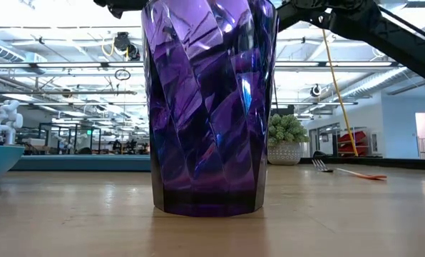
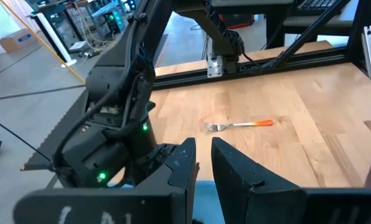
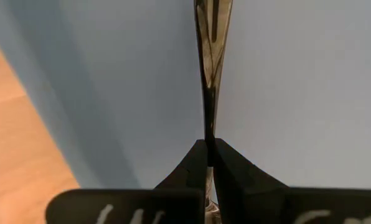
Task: Pick and place plate/cup/fork/spoon on tray
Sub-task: Put the black spoon onto the right side of the blue plastic serving tray
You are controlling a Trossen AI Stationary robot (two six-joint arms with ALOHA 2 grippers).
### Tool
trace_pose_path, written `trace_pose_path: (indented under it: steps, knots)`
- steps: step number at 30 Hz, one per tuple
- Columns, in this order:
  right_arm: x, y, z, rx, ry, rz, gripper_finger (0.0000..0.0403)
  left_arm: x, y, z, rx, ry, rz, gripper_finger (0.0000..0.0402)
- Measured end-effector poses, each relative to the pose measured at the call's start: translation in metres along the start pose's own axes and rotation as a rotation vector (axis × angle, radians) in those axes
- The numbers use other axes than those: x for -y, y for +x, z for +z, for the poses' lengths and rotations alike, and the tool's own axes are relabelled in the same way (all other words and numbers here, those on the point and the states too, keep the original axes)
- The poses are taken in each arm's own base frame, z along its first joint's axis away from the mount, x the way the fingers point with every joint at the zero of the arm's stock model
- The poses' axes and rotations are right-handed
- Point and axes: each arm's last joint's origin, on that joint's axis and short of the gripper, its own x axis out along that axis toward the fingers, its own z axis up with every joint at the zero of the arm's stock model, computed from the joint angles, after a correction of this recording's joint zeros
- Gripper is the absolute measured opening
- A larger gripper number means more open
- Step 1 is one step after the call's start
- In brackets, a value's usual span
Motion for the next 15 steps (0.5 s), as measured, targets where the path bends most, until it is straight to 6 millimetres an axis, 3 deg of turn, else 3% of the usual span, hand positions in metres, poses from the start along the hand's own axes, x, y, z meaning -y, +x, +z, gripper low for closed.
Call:
trace_pose_path:
  steps: [5,15]
  knots:
    - [-0.0062,0.0082,-0.0007,-0.036,-0.055,0.027,0.0000,0.0002,0.0001,-0.0007,-0.008,0.001,-0.001,0.0056]
    - [-0.0001,0.0095,0.0040,-0.091,-0.171,-0.030,0.0000,0.0003,0.0001,-0.0013,-0.013,0.003,-0.002,0.0056]
